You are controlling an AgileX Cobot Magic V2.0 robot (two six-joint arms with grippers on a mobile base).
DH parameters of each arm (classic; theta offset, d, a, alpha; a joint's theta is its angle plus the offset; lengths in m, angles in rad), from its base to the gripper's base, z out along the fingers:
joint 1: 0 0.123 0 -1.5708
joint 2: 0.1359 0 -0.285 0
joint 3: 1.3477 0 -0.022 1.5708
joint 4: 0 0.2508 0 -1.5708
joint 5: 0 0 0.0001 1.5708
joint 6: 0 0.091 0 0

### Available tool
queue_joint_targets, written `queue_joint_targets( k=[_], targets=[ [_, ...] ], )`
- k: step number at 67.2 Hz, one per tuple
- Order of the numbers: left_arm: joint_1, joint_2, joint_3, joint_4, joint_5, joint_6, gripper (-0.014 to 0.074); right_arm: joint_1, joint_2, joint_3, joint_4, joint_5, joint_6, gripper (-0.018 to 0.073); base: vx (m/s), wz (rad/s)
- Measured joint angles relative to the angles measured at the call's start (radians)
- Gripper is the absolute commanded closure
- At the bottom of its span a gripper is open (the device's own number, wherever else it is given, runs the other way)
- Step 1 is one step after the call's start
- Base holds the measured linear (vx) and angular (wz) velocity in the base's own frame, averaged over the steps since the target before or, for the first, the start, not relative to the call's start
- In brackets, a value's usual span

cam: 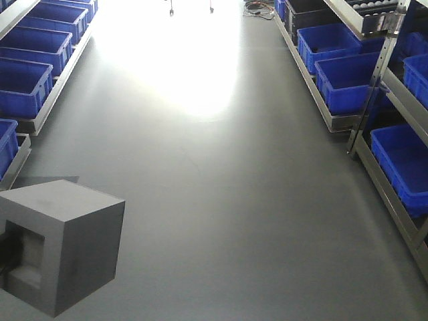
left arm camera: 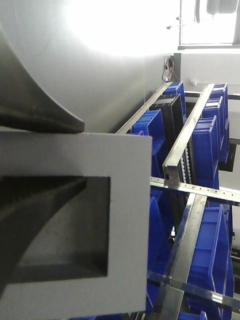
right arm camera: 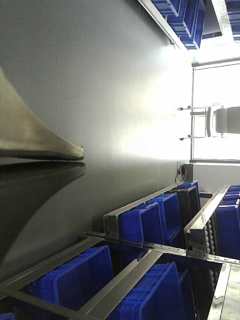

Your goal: Sort gray base to blue bin

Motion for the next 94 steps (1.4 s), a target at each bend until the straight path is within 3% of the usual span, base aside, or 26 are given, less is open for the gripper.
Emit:
queue_joint_targets(
  k=[94],
  targets=[
    [0.0,0.0,0.0,0.0,0.0,0.0,0.0603,0.0,0.0,0.0,0.0,0.0,0.005,0.0564,0.46,0.06]
  ],
)
